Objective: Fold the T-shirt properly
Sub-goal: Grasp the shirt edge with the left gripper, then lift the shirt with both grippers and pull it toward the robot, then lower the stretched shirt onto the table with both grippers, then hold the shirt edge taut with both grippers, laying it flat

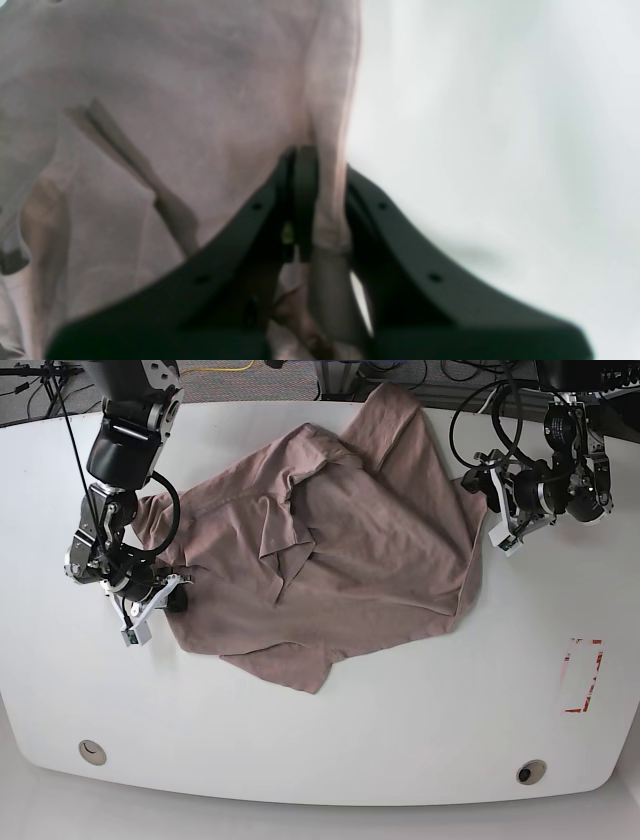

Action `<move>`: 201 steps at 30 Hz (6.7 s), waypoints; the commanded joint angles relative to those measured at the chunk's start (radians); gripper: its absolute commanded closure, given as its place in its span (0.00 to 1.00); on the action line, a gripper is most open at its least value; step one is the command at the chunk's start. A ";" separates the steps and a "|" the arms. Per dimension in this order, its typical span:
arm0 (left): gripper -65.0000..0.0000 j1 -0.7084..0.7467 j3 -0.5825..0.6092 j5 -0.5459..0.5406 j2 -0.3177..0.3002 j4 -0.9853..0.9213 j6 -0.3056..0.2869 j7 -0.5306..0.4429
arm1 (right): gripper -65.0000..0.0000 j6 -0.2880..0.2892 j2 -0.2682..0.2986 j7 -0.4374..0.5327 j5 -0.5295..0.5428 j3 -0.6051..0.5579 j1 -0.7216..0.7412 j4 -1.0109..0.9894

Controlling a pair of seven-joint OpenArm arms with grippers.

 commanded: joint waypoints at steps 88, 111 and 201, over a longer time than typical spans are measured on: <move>1.00 -0.974 -0.155 0.293 -0.117 0.121 0.069 0.014 | 0.95 0.006 0.133 -0.176 0.010 -0.151 0.570 0.310; 1.00 -1.554 -0.116 0.294 -0.124 -0.163 0.081 0.014 | 0.95 0.006 0.231 -0.181 0.019 -0.335 0.983 0.173; 1.00 0.087 -0.373 0.293 -0.049 0.236 -0.001 -0.006 | 0.96 0.006 -0.013 -0.392 0.010 0.110 -0.498 0.792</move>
